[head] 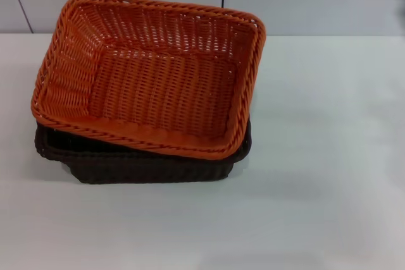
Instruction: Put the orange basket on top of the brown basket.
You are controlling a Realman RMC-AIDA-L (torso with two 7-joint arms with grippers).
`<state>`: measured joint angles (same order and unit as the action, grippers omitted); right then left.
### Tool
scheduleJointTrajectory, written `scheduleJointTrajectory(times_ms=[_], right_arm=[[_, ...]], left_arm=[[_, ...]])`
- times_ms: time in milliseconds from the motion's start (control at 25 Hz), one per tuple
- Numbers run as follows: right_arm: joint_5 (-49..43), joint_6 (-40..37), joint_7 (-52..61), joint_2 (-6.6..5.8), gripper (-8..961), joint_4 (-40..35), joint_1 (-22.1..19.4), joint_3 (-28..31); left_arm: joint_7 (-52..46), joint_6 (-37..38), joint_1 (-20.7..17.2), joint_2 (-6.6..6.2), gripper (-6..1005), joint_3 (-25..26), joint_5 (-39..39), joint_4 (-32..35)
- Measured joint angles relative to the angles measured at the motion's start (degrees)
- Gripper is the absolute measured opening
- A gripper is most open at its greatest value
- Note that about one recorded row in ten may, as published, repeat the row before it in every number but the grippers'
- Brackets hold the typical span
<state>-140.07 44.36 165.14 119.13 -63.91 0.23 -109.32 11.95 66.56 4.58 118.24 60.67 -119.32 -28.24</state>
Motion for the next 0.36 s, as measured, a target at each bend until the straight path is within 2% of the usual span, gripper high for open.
scheduleJointTrajectory(times_ms=[40,80,120,240,360], right_arm=[[0.0,0.0,0.0,0.0,560,0.0,0.0,0.0],[3.54,12.88,2.57,0.14,560,8.84,0.21,-1.37],[3.54,12.88,2.57,0.14,560,8.84,0.21,-1.37],[7.4,23.53,5.45,0.12,560,15.53,0.77,-3.39],[9.83,25.17,5.44,0.15,560,17.44,0.89,-4.31]], left_arm=[[0.0,0.0,0.0,0.0,785,0.0,0.0,0.0],[-1.98,1.38,0.3,-0.09,785,0.15,0.0,1.62],[-3.24,2.02,0.42,-0.1,785,0.2,-0.04,2.02],[-4.23,2.42,0.49,-0.11,785,0.23,-0.05,2.41],[-4.59,3.2,1.03,-0.12,785,0.46,-0.04,3.67]])
